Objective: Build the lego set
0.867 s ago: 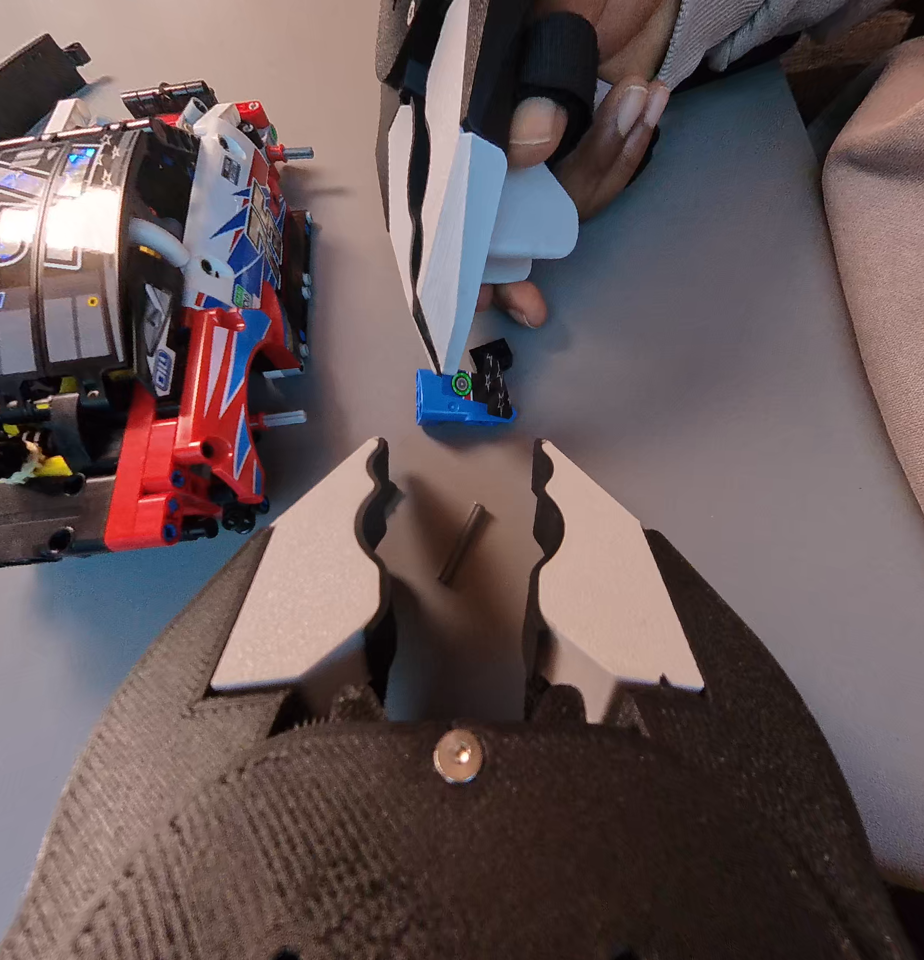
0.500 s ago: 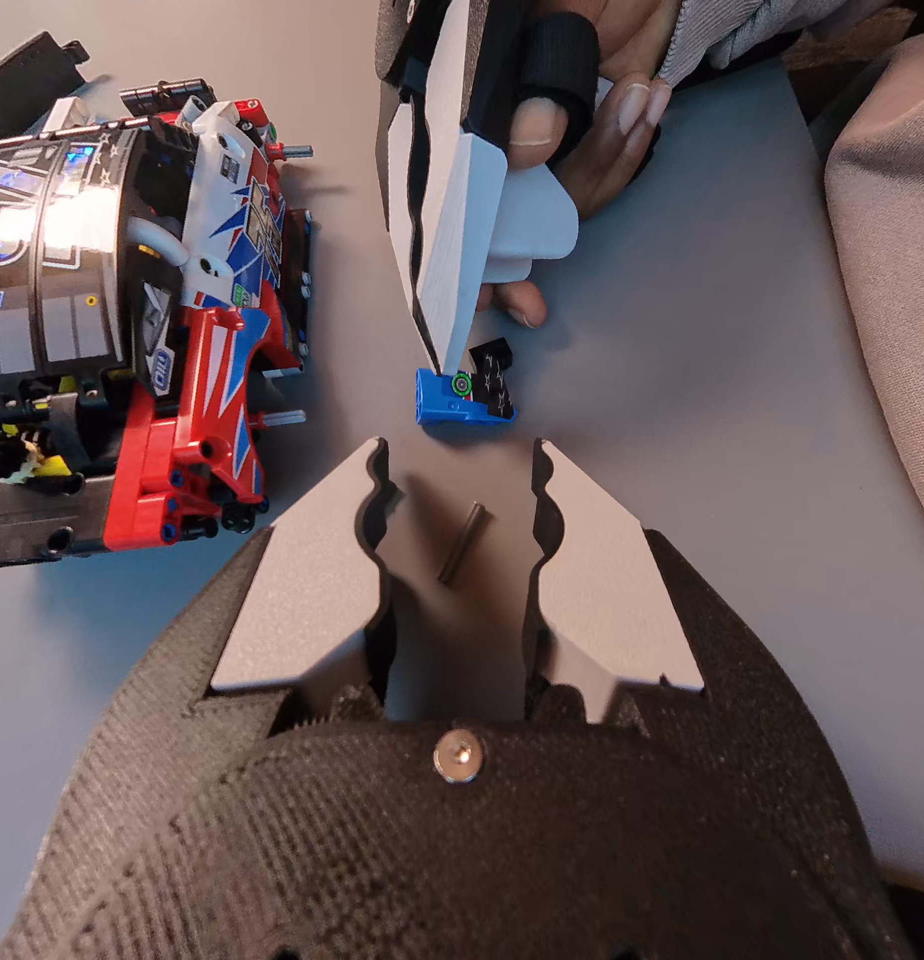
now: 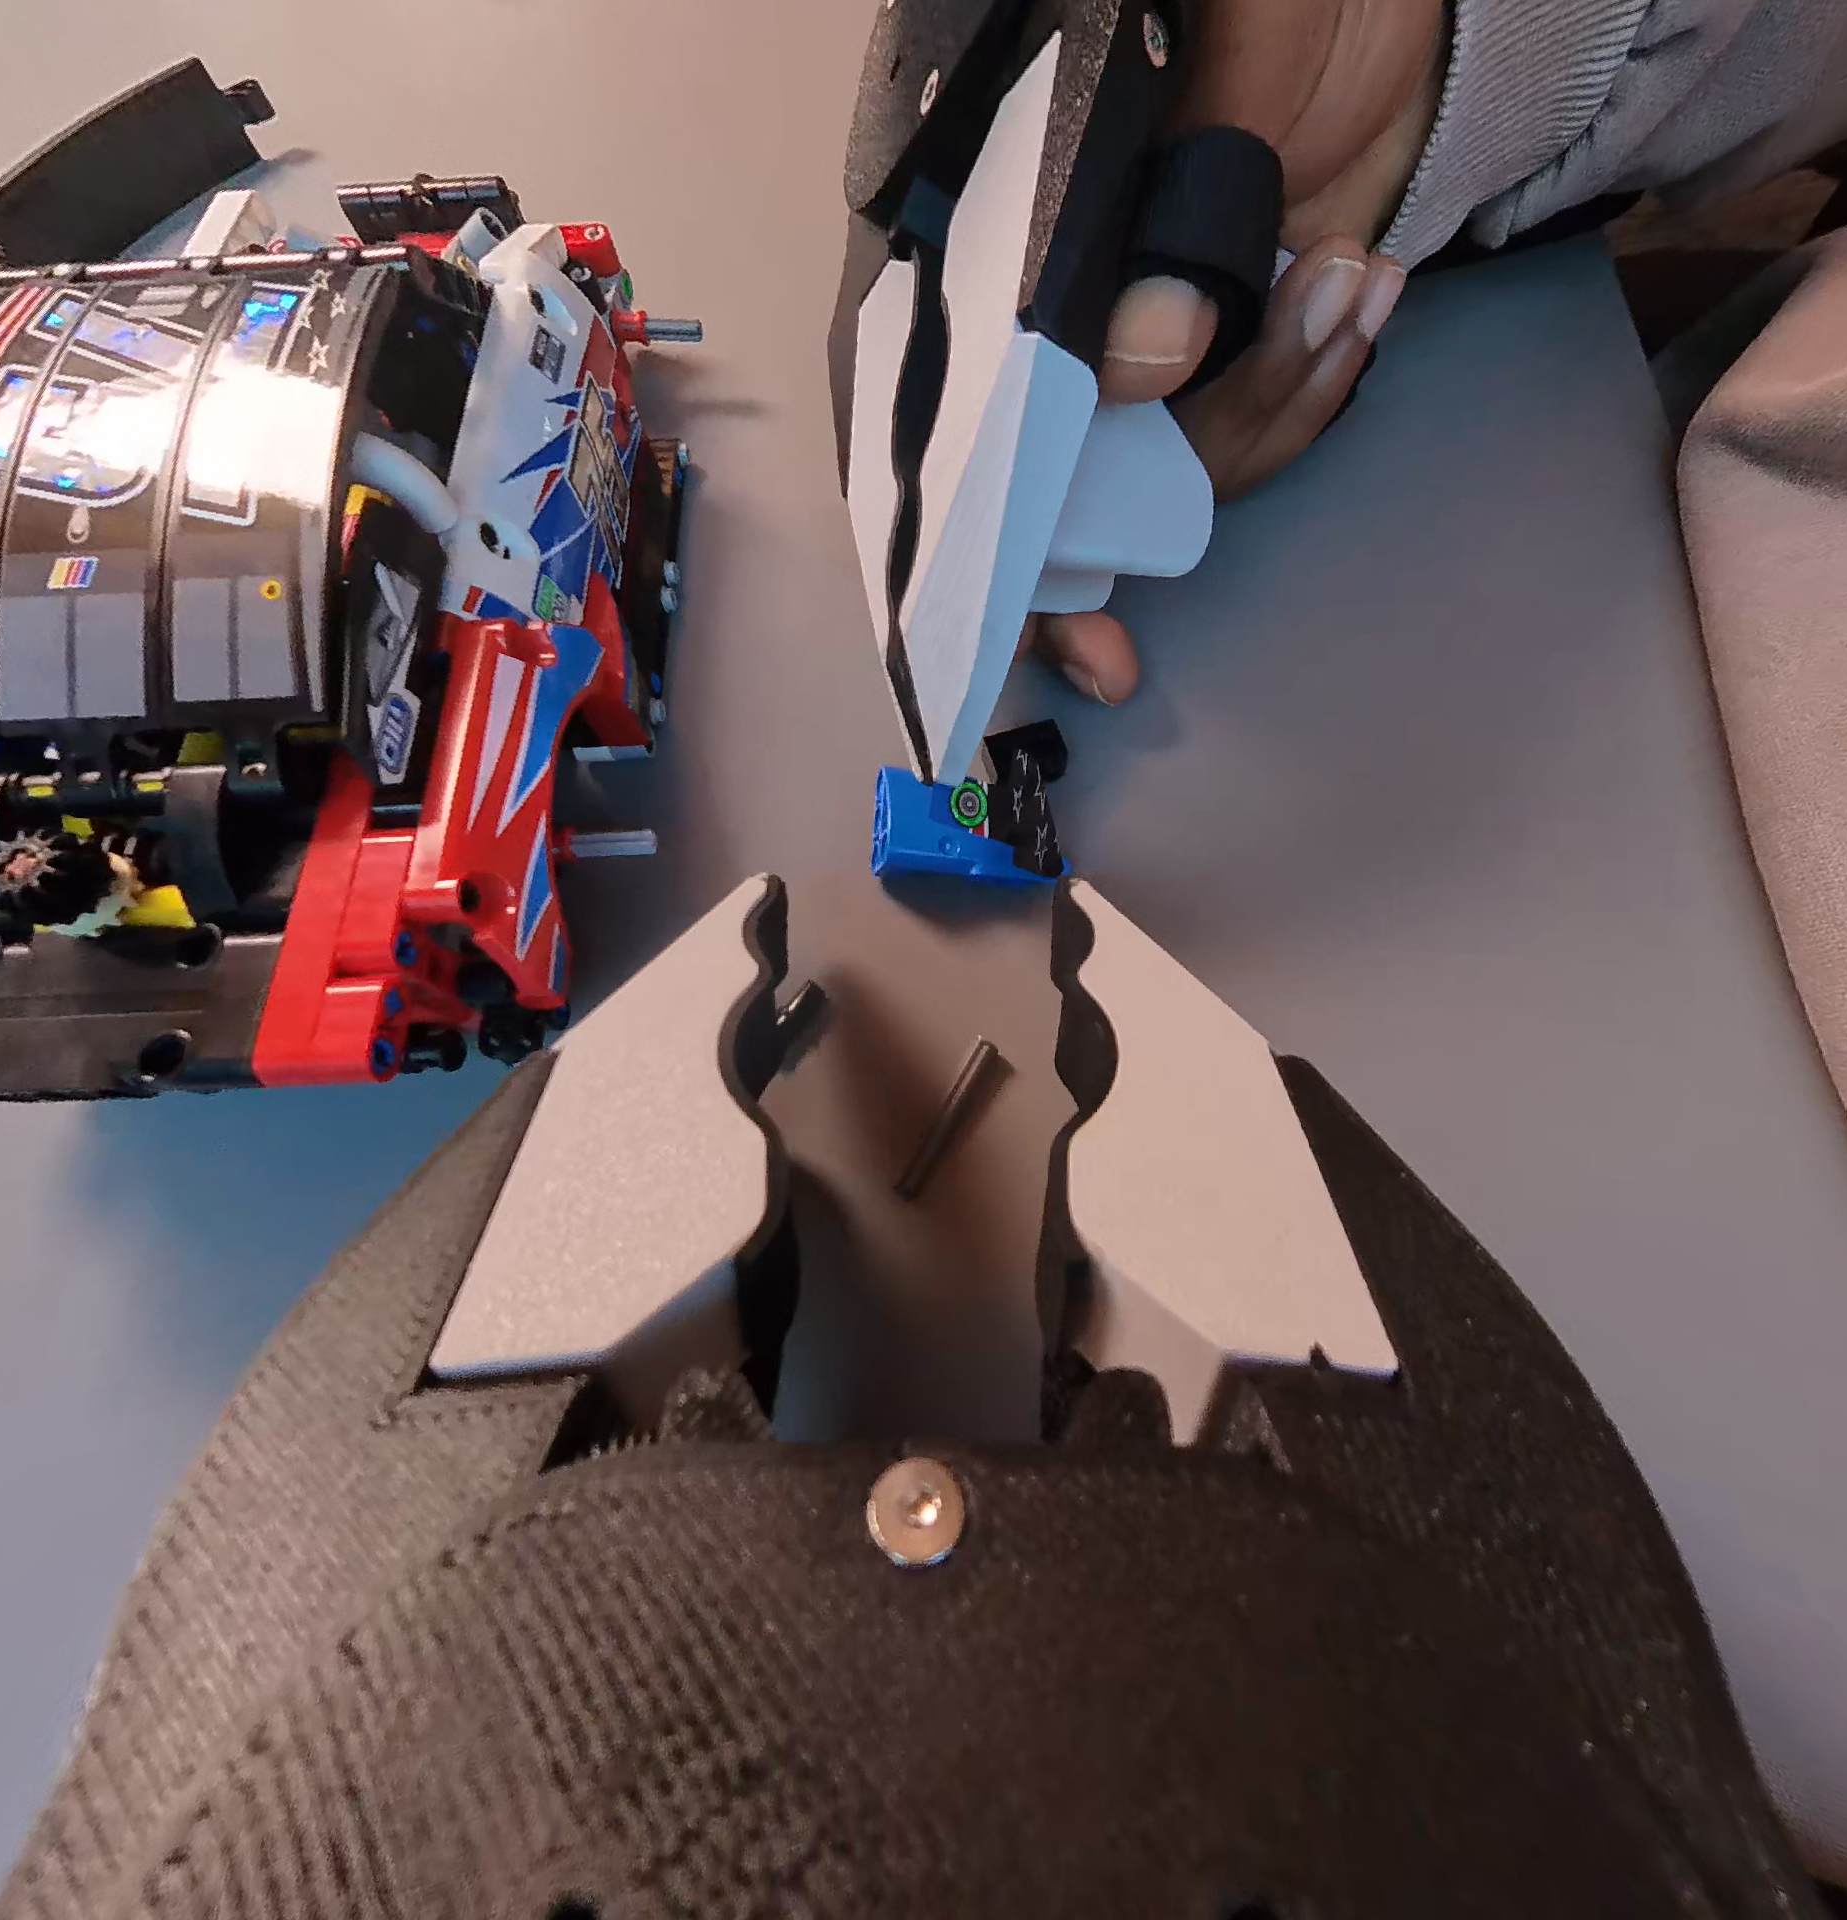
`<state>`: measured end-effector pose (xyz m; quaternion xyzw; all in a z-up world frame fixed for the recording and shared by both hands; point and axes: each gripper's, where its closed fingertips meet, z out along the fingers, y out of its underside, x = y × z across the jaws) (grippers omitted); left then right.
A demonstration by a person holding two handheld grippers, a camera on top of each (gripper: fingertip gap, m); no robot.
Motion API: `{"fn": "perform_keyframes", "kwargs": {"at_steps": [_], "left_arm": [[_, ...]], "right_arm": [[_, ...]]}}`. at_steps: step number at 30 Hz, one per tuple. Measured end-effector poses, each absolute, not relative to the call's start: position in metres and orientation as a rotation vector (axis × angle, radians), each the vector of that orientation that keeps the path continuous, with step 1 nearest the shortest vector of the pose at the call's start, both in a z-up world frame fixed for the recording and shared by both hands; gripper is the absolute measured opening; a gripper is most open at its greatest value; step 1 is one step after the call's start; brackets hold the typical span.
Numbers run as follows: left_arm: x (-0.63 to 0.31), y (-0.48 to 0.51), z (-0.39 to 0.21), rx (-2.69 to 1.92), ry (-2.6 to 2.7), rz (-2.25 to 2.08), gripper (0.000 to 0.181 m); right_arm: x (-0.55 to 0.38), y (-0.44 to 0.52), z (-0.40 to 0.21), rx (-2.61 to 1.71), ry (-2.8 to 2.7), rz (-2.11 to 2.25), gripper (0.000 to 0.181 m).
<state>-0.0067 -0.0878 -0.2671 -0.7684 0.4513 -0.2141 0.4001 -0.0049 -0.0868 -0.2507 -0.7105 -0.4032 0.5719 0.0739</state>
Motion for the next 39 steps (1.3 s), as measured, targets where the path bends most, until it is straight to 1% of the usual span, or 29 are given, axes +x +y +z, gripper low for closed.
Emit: {"fn": "perform_keyframes", "kwargs": {"at_steps": [1, 39], "left_arm": [[-0.0069, -0.0871, -0.2669, -1.945, 1.136, -0.539, 0.049], [0.0008, -0.0925, -0.2697, -1.933, 1.196, -0.53, 0.049]], "right_arm": [[-0.0048, -0.0868, -0.2507, -2.133, -1.21, 1.718, 0.0], [-0.003, -0.0856, -0.2549, -2.143, -1.261, 1.589, 0.0]]}}
